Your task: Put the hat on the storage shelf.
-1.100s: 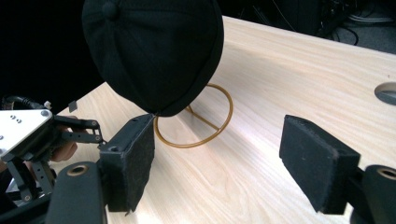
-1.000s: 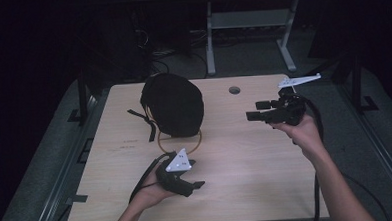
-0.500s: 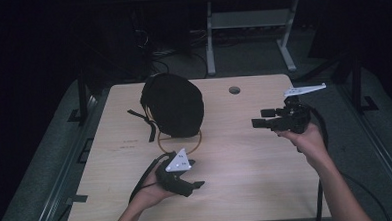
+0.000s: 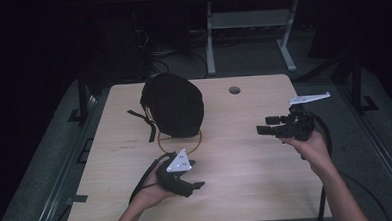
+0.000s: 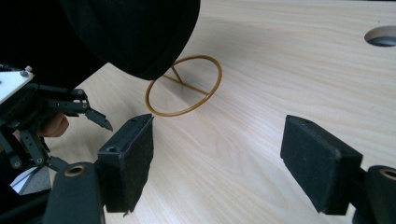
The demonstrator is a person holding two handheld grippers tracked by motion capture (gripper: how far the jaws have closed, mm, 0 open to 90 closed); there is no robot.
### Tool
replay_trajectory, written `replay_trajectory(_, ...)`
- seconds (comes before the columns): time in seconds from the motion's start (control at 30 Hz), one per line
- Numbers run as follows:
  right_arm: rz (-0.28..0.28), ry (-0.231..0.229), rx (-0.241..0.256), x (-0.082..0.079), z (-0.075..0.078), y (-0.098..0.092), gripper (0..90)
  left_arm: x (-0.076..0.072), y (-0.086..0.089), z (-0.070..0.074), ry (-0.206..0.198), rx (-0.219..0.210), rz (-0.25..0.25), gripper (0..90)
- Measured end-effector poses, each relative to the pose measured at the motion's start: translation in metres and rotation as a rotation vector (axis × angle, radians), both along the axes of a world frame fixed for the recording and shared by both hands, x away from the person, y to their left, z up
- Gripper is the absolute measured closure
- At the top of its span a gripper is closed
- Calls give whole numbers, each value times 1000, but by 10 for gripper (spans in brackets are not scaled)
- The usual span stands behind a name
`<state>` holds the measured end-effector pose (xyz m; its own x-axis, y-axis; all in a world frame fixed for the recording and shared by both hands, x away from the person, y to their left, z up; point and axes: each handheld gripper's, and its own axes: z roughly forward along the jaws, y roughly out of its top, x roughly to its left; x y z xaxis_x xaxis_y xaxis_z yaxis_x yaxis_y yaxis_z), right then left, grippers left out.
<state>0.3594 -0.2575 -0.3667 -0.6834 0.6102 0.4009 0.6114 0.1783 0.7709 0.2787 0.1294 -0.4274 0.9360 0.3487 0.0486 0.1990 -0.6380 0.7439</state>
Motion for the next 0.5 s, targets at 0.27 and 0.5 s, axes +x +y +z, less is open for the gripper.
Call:
replay_trajectory(0.27,11,4,4,-7,-7,-2,247,0,1,0,0,1,0,268)
replay_trajectory(0.5,-2,15,-6,-11,-14,-5,244,0,0,0,1,0,3,268)
